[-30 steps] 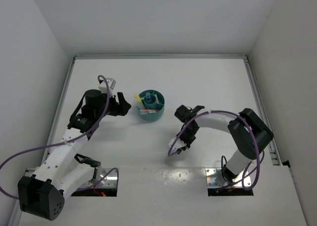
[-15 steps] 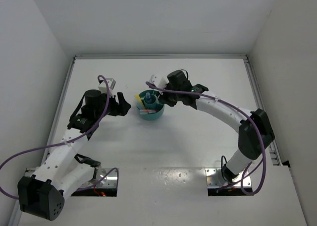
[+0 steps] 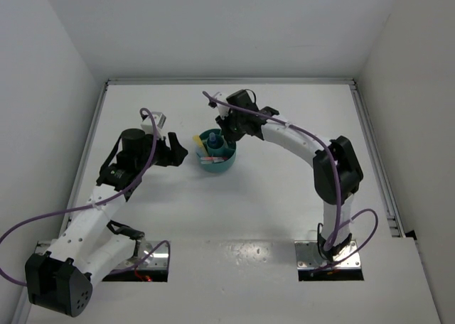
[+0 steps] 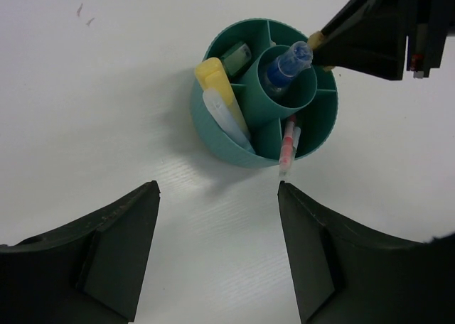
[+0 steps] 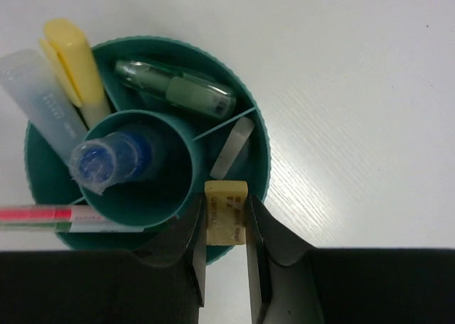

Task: Sort the stationery into containers
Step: Place the stationery in the storage box, then reset both arms

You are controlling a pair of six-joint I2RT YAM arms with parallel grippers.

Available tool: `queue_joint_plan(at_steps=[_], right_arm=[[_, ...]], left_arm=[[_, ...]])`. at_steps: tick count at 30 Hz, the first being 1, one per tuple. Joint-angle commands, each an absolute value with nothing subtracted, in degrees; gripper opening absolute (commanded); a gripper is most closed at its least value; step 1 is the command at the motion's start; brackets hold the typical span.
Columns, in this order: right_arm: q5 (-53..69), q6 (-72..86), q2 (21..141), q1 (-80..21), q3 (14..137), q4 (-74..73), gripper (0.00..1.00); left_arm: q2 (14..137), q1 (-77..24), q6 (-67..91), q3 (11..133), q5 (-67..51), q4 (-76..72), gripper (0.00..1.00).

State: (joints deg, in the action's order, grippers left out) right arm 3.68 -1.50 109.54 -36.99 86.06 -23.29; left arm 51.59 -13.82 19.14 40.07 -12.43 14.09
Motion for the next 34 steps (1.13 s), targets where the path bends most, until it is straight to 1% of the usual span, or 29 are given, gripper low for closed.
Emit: queue_joint_plan(at_steps=[1,2,4,5,8,9,12,14,15,16,17,18,19,20,21,22,23,24,25,26,27,28,29,30,31,33,34], right_arm=[[-0.3,2.4,110.4,-36.2,89.4,-22.9,0.00],[-0.3,2.4,110.4,-36.2,89.9,-22.9,0.00],[0.3,2.4,111.1,-36.2,90.4,-23.5,0.09],[0.3,2.4,112.5,-36.2,91.1,-24.2,0.21],[1.0,2.4,113.0,-35.7,91.1,-24.9,0.41],[1.0,2.4,113.0,-35.7,91.1,-24.9,0.50],[2.5,2.4,111.7,-35.7,90.5,-24.3,0.55],[3.0,2.4,111.2,-35.7,90.5,-24.3,0.55],[3.0,2.4,110.5,-35.7,90.5,-24.3,0.53],[2.5,2.4,108.9,-35.2,90.5,-24.3,0.26],[1.4,1.5,107.6,-35.2,90.5,-24.3,0.03],[-2.4,-0.2,105.8,-35.2,88.1,-23.3,0.00],[-8.3,-2.7,101.0,-35.2,86.0,-19.5,0.00],[-12.2,-2.7,98.1,-35.2,83.3,-16.5,0.00],[-16.7,-4.7,95.0,-35.2,75.9,-7.2,0.01],[-20.7,-5.7,92.1,-35.2,72.6,-3.3,0.21],[-27.3,-6.2,87.8,-33.9,68.2,-0.3,0.43],[-29.5,-5.7,86.1,-33.2,67.1,1.0,0.59],[-30.8,-5.7,84.8,-33.2,66.5,-1.0,0.76],[-32.9,-4.7,83.5,-32.4,65.8,-3.0,0.80],[-34.4,-1.9,81.1,-32.4,65.3,-4.6,0.82],[-37.9,-0.4,79.9,-32.4,65.3,-8.7,0.90],[-38.0,0.7,78.6,-32.4,63.8,-11.1,0.91],[-37.4,0.2,74.4,-32.4,62.1,-12.6,0.91],[-38.1,-1.1,71.4,-32.4,55.3,-9.0,0.91],[-36.2,-2.2,66.0,-31.8,50.1,-6.9,0.91],[-34.6,-2.9,61.3,-31.8,46.6,-8.1,0.94]], left_arm=[[50.4,-13.8,19.0,42.3,-12.7,13.0,0.73],[50.4,-13.8,19.0,42.3,-12.7,13.0,0.73],[50.4,-13.8,19.0,42.3,-12.7,13.0,0.73],[50.4,-13.8,19.0,42.3,-12.7,13.0,0.73],[50.4,-13.8,19.0,42.3,-12.7,13.0,0.73],[50.4,-13.8,19.0,42.3,-12.7,13.0,0.73],[50.4,-13.8,19.0,42.3,-12.7,13.0,0.73],[50.4,-13.8,19.0,42.3,-12.7,13.0,0.73],[50.4,-13.8,19.0,42.3,-12.7,13.0,0.73],[50.4,-13.8,19.0,42.3,-12.7,13.0,0.70],[50.4,-13.8,19.0,42.3,-12.7,13.0,0.66],[50.4,-13.8,19.0,42.3,-12.7,13.0,0.42],[50.4,-13.8,19.0,42.3,-11.4,13.0,0.18],[50.4,-13.8,19.6,42.3,-10.5,13.0,0.00],[50.4,-13.8,19.6,42.3,-9.7,13.5,0.00],[49.9,-13.8,20.4,41.8,-8.9,13.5,0.00],[49.9,-13.8,20.9,41.7,-7.0,13.5,0.00],[49.9,-13.8,20.9,41.7,-5.9,13.5,0.00],[49.9,-13.8,21.4,41.7,-4.6,14.1,0.15],[49.9,-13.8,21.4,42.4,-2.2,14.9,0.40],[49.9,-13.8,22.2,42.4,-1.2,14.9,0.76],[49.9,-13.8,22.2,42.4,-0.4,15.6,0.86],[49.9,-13.8,22.2,42.9,0.2,15.6,0.92],[49.9,-13.8,22.8,42.9,0.7,15.6,1.00],[49.9,-13.8,22.8,42.9,0.7,15.6,1.00],[49.9,-13.8,22.8,42.9,1.3,15.6,1.00],[49.9,-13.8,23.3,42.9,2.0,16.2,1.00]])
